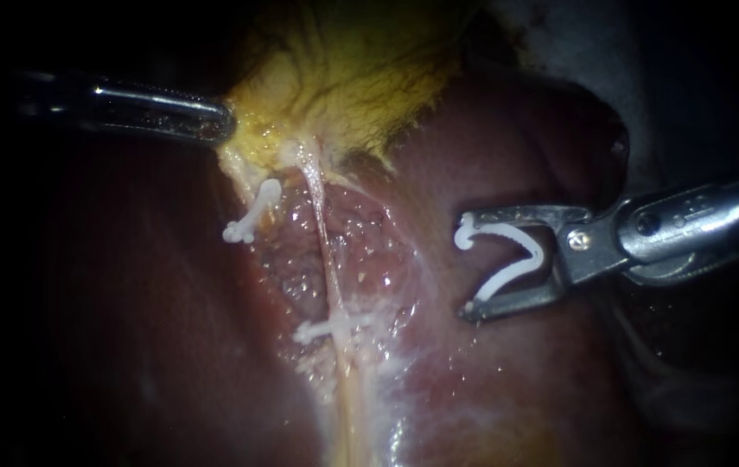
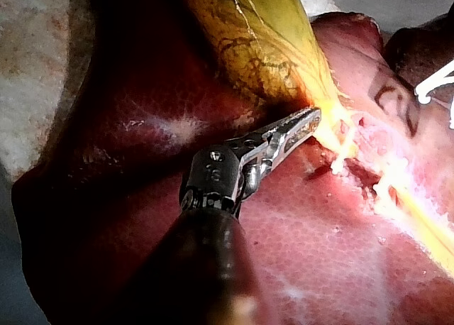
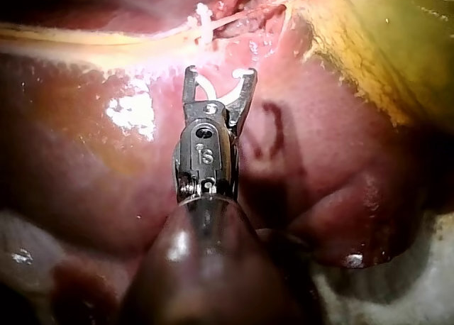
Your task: Clipping second clip right tube
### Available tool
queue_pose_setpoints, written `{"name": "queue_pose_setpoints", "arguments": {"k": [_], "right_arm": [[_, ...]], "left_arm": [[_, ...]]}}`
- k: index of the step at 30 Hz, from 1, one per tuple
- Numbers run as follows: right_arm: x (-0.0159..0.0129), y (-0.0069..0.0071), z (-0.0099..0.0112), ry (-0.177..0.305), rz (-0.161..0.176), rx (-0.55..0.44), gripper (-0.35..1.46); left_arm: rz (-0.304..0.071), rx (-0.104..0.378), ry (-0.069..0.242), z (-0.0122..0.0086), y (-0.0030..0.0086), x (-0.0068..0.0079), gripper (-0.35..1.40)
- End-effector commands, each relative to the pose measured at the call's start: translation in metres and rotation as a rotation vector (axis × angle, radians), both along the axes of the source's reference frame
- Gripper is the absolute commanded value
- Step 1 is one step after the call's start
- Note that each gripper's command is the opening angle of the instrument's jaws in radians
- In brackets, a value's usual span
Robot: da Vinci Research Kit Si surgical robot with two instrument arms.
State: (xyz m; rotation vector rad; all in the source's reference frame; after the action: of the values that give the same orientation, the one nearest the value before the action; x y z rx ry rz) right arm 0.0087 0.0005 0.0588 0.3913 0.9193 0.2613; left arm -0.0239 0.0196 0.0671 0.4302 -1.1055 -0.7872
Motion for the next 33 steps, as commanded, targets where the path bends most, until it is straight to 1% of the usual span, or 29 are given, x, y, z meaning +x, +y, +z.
{"name": "queue_pose_setpoints", "arguments": {"k": [1,3,5,6,8,12,14,19,21,25,29,33], "right_arm": [[0.0003,-0.0001,0.0002,0.011,0.006,0.016,0.58],[0.0008,0.0000,0.0002,0.031,0.012,0.046,0.58],[0.0013,0.0000,0.0001,0.060,0.004,0.084,0.58],[0.0016,0.0000,0.0001,0.068,0.013,0.106,0.58],[0.0020,0.0000,0.0001,0.080,0.017,0.134,0.58],[0.0032,0.0001,0.0003,0.110,0.039,0.197,0.57],[0.0037,0.0001,0.0005,0.122,0.044,0.216,0.55],[0.0052,-0.0003,0.0016,0.133,0.054,0.280,0.55],[0.0056,-0.0006,0.0022,0.144,0.052,0.309,0.54],[0.0065,-0.0010,0.0039,0.154,0.069,0.368,0.54],[0.0073,-0.0015,0.0056,0.145,0.085,0.405,0.54],[0.0078,-0.0016,0.0070,0.140,0.099,0.426,0.54]], "left_arm": [[-0.001,-0.001,0.001,0.0000,0.0000,-0.0001,-0.35],[-0.002,-0.001,0.002,-0.0002,-0.0002,-0.0002,-0.35],[-0.006,-0.002,0.005,-0.0003,-0.0003,-0.0003,-0.35],[-0.005,-0.001,0.004,-0.0004,-0.0004,-0.0004,-0.35],[-0.004,0.000,0.003,-0.0006,-0.0005,-0.0006,-0.35],[-0.003,0.001,0.002,-0.0007,-0.0006,-0.0007,-0.35],[-0.004,0.000,0.002,-0.0007,-0.0006,-0.0008,-0.35],[-0.004,0.000,0.003,-0.0007,-0.0006,-0.0008,-0.35],[-0.004,0.000,0.003,-0.0007,-0.0007,-0.0008,-0.35],[-0.003,0.001,0.002,-0.0008,-0.0008,-0.0009,-0.35],[-0.004,0.001,0.002,-0.0009,-0.0009,-0.0009,-0.35],[-0.004,0.001,0.003,-0.0010,-0.0009,-0.0010,-0.35]]}}
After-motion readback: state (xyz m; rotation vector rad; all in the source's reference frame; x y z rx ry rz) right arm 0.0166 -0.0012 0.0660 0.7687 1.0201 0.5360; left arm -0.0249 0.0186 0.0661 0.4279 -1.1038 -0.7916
